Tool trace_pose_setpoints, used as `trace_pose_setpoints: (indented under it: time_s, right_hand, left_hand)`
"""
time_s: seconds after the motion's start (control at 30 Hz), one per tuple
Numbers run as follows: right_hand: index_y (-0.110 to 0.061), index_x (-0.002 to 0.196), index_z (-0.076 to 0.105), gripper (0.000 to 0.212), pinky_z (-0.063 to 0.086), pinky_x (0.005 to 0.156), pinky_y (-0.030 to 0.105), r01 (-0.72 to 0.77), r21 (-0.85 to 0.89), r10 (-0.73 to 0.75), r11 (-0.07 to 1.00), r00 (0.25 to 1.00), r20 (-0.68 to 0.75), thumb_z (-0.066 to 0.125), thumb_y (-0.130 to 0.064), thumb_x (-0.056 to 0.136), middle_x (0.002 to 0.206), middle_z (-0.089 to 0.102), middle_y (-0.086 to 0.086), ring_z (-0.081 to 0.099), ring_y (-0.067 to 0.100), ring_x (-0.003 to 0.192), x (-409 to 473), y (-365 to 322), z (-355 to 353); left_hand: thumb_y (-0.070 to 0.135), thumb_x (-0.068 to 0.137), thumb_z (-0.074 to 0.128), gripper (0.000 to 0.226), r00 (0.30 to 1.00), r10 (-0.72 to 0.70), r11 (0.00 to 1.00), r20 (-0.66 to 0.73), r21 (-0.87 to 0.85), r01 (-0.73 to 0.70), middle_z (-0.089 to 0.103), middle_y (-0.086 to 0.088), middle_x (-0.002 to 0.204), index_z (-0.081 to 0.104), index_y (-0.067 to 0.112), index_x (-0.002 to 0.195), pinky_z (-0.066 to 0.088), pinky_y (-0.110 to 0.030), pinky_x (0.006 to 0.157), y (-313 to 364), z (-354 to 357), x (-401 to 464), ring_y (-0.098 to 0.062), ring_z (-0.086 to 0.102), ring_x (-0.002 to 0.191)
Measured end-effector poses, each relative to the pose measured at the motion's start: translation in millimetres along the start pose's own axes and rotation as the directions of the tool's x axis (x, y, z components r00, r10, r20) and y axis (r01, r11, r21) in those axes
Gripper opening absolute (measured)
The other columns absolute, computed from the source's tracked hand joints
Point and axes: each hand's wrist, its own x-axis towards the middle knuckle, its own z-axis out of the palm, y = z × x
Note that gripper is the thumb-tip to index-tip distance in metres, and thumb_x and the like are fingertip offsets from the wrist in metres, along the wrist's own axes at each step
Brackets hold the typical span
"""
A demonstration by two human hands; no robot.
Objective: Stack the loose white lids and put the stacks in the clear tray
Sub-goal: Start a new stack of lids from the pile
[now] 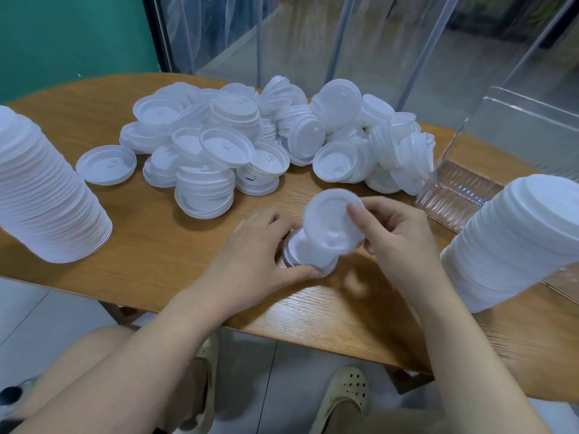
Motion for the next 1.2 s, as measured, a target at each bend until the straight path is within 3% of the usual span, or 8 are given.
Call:
trace_pose_setpoints:
  time_s: [0.13, 0.23, 0.43, 0.63, 0.93, 1.1, 1.2]
  right_hand:
    - [-0.015, 0.096, 0.076, 0.02, 0.042, 0.046, 0.015, -0.182, -0.155, 0.198, 0.971, 0.976, 0.095, 0.063, -0.029, 0.102, 0.054, 0.064, -0.01, 0.058, 0.005, 0.046, 0, 7, -2]
    - [-0.016, 0.092, 0.074, 0.026, 0.044, 0.048, 0.02, -0.169, -0.26, 0.202, 0.951, 0.974, 0.103, 0.06, -0.035, 0.104, 0.047, 0.059, -0.008, 0.058, 0.014, 0.044, 0, 10, 0]
    - [-0.022, 0.097, 0.068, 0.017, 0.042, 0.045, 0.019, -0.185, -0.278, 0.213, 0.942, 0.974, 0.073, 0.065, -0.038, 0.1, 0.051, 0.059, -0.01, 0.054, 0.004, 0.043, 2, 15, 4]
    - [-0.029, 0.091, 0.065, 0.024, 0.052, 0.058, 0.036, -0.116, -0.473, 0.19, 0.874, 0.975, 0.112, 0.06, -0.051, 0.099, 0.067, 0.07, -0.003, 0.065, 0.012, 0.059, 2, 19, 5]
    - [-0.033, 0.093, 0.066, 0.025, 0.036, 0.056, 0.028, -0.034, -0.627, 0.131, 0.779, 0.985, 0.109, 0.058, -0.056, 0.097, 0.059, 0.063, -0.01, 0.059, 0.004, 0.063, 1, 20, 8]
    - [-0.031, 0.093, 0.068, 0.027, 0.037, 0.058, 0.028, 0.019, -0.672, 0.076, 0.74, 0.991, 0.112, 0.058, -0.056, 0.096, 0.065, 0.064, -0.012, 0.06, 0.004, 0.07, 0, 18, 10]
    - [-0.027, 0.083, 0.066, 0.029, 0.036, 0.057, 0.029, 0.072, -0.647, -0.078, 0.759, 0.997, 0.018, 0.063, -0.055, 0.093, 0.058, 0.057, -0.012, 0.056, 0.005, 0.062, 1, 22, 8]
  left_hand:
    - [0.073, 0.069, 0.075, 0.073, 1.0, -0.004, 0.999, 0.016, -0.033, 0.004, 0.049, 0.019, 0.104, 0.062, 0.038, 0.132, 0.044, -0.032, 0.092, -3, 0, -1, -0.006, 0.049, 0.101]
    - [0.077, 0.067, 0.072, 0.074, 1.0, -0.007, 0.998, 0.03, -0.059, 0.008, 0.05, 0.02, 0.105, 0.063, 0.04, 0.131, 0.047, -0.034, 0.095, -4, 0, -2, -0.005, 0.05, 0.103]
    - [0.084, 0.062, 0.066, 0.079, 0.999, -0.012, 0.998, 0.046, -0.058, 0.015, 0.051, 0.018, 0.104, 0.064, 0.041, 0.129, 0.049, -0.039, 0.092, -5, 0, 0, -0.006, 0.052, 0.102]
    - [0.081, 0.063, 0.07, 0.092, 0.999, -0.005, 1.0, 0.045, -0.026, 0.007, 0.049, 0.019, 0.113, 0.055, 0.036, 0.141, 0.047, -0.039, 0.101, -5, 0, -1, -0.006, 0.05, 0.112]
    - [0.083, 0.065, 0.067, 0.08, 0.998, 0.033, 0.999, 0.058, 0.021, -0.035, 0.05, 0.019, 0.112, 0.058, 0.042, 0.134, 0.045, -0.039, 0.1, -3, 0, -1, -0.006, 0.047, 0.111]
    - [0.083, 0.062, 0.068, 0.082, 0.998, 0.015, 1.0, 0.059, 0.01, -0.015, 0.05, 0.021, 0.111, 0.058, 0.041, 0.132, 0.047, -0.039, 0.098, -3, 0, -1, -0.005, 0.047, 0.11]
    - [0.08, 0.063, 0.072, 0.081, 0.998, 0.011, 1.0, 0.061, 0.014, -0.012, 0.05, 0.023, 0.113, 0.057, 0.041, 0.133, 0.046, -0.038, 0.1, -2, 0, -1, -0.004, 0.047, 0.112]
